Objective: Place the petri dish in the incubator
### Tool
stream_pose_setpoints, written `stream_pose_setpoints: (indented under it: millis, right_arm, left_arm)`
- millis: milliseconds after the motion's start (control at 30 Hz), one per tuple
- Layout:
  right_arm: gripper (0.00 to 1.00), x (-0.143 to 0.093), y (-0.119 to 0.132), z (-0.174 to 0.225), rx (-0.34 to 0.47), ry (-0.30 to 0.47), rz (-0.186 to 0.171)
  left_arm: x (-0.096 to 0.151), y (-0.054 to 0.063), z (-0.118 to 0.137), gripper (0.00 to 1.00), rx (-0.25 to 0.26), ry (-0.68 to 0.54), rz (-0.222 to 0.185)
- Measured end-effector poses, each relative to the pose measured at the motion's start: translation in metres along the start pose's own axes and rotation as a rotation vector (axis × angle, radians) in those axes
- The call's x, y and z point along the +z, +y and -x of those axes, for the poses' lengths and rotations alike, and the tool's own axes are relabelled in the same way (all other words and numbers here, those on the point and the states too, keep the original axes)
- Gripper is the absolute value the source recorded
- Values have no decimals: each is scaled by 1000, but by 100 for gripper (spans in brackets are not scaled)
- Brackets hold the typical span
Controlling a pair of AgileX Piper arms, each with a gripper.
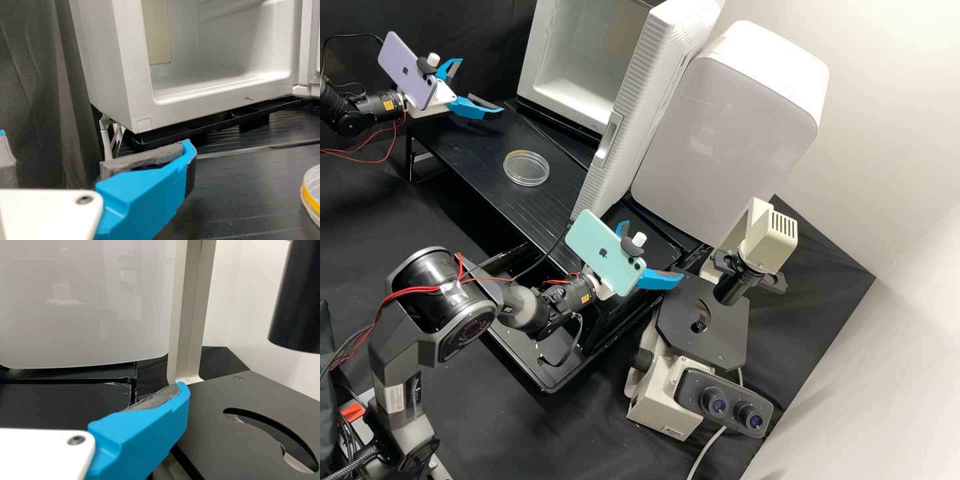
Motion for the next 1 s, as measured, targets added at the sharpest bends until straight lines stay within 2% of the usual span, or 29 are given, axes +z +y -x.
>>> stream_pose_setpoints:
  millis: [367, 467, 600, 733, 1000]
  right_arm:
    - [100, 0, 0, 0, 0, 0, 0]
    - [100, 0, 0, 0, 0, 0, 0]
    - [100, 0, 0, 0, 0, 0, 0]
    - [100, 0, 0, 0, 0, 0, 0]
    - [100, 0, 0, 0, 0, 0, 0]
  left_arm:
    - [0, 0, 0, 100, -1, -5, 5]
    - [1, -3, 3, 100, -10, -32, 34]
    - [-2, -8, 13, 100, -38, -52, 92]
    - [1, -4, 30, 100, -40, -91, 121]
    - [18, 6, 60, 100, 4, -187, 105]
